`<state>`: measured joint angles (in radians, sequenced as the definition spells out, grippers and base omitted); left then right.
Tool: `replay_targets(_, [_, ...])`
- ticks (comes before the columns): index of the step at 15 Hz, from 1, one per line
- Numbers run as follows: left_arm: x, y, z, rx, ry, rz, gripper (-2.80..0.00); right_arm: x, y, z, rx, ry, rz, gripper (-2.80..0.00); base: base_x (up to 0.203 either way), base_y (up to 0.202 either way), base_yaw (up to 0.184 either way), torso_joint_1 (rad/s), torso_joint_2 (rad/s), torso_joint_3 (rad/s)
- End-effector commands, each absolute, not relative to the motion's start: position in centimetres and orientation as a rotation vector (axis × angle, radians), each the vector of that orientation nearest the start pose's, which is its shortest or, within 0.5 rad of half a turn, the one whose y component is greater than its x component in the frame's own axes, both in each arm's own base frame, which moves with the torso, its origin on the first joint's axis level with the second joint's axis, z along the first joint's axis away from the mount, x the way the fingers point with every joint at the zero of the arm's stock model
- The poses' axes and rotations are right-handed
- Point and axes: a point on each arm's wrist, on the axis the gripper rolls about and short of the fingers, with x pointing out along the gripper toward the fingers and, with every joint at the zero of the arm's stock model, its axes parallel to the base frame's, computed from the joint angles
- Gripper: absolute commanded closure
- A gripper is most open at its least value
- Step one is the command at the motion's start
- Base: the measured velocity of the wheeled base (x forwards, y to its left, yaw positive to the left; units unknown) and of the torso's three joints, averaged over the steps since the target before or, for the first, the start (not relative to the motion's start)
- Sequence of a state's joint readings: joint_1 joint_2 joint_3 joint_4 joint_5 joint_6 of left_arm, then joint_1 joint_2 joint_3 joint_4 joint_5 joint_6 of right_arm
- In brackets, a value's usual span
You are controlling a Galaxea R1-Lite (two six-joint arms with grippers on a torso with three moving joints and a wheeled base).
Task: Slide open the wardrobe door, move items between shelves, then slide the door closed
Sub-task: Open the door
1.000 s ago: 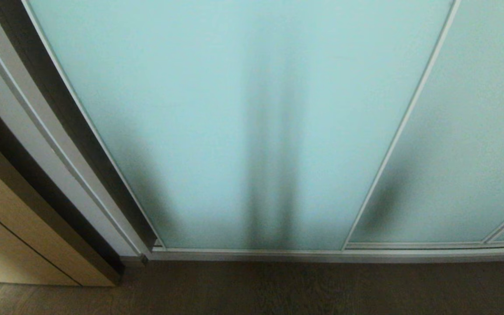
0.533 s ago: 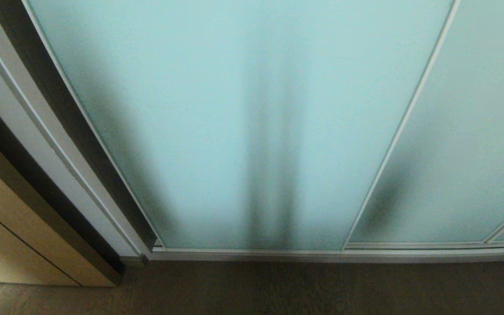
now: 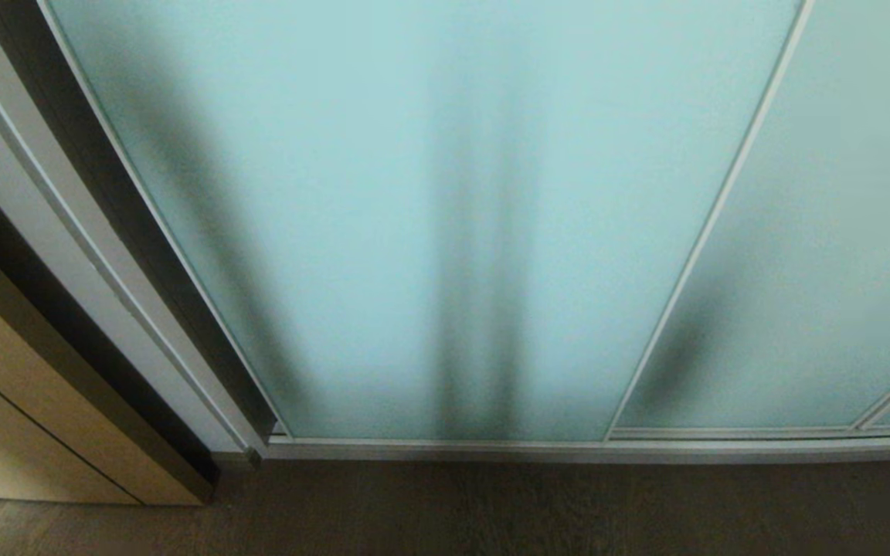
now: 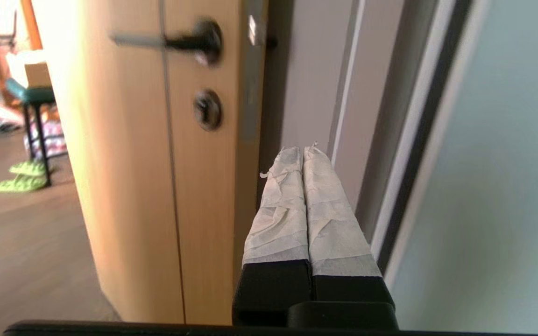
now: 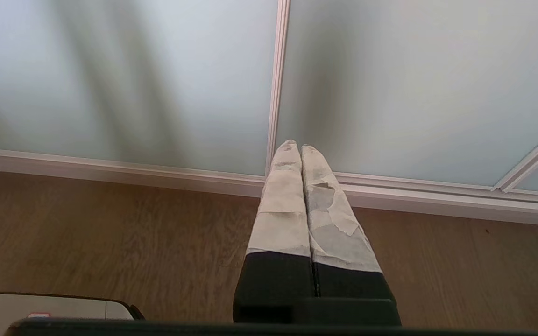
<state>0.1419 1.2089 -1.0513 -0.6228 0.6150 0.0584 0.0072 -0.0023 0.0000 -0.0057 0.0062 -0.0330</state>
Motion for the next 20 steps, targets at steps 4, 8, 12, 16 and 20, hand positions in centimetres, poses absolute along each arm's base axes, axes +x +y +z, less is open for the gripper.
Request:
replay_targets(4, [25.6,6.9,35.5,-0.030,-0.362,0.784,0.00,-2.3,0.0,7.6,-0.034,-0.009,0.014,0.00,0.000,0.000,0.000,0.000,0.00,0.000])
replay_targets(8, [29.8,8.2,34.7,-0.005,-0.348,0.687,0.00,-2.3,0.0,7.6,-0.034,-0.009,0.014,0.00,0.000,0.000,0.000,0.000,0.00,0.000])
replay_targets(12, [32.8,9.3,34.8,0.017,-0.376,0.600,0.00,-2.3,0.0,7.6,-0.034,-0.009,0.014,0.00,0.000,0.000,0.000,0.000,0.00,0.000])
replay_targets(16, [35.2,11.5,35.7,0.034,-0.429,0.602,0.00,-2.3,0.0,7.6,-0.034,-0.009,0.014,0.00,0.000,0.000,0.000,0.000,0.00,0.000])
replay_targets(20, [37.2,13.2,34.9,0.055,-0.419,0.574,0.00,-2.3,0.0,7.6,-0.034,-0.009,0.014,0.00,0.000,0.000,0.000,0.000,0.00,0.000])
